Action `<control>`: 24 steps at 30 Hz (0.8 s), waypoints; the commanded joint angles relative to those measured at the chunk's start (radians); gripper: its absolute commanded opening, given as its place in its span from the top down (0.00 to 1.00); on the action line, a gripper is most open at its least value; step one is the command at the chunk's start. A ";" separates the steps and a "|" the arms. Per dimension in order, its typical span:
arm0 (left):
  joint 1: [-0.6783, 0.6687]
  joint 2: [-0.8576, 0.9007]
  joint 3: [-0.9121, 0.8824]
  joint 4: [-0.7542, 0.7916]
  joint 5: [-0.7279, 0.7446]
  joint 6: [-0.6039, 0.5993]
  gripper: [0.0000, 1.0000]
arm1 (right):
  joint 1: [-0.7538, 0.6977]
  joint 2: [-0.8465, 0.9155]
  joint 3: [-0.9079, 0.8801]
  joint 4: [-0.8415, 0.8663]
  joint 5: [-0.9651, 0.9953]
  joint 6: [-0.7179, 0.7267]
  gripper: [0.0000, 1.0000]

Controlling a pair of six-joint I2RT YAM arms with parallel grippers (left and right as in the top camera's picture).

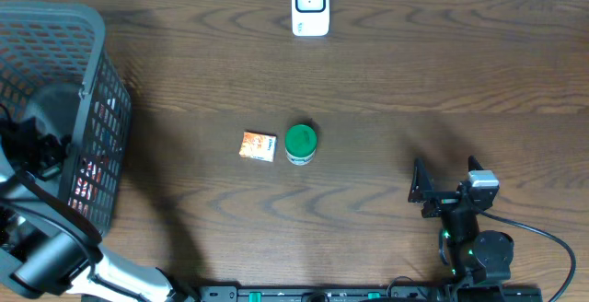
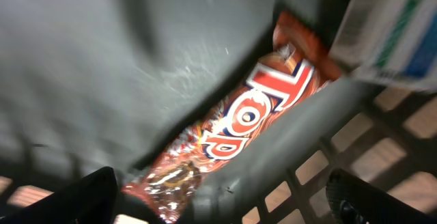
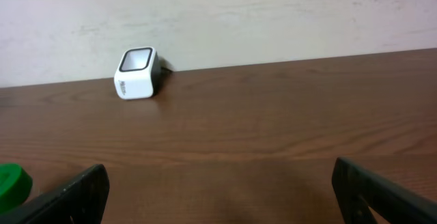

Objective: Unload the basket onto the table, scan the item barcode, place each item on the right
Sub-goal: 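Move the left gripper back into the basket above the red candy bar, then grasp the red 'TOP' candy bar with the left gripper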

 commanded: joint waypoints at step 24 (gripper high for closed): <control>-0.001 0.134 -0.099 0.082 -0.008 -0.007 0.71 | 0.010 -0.005 -0.004 -0.002 0.009 -0.014 0.01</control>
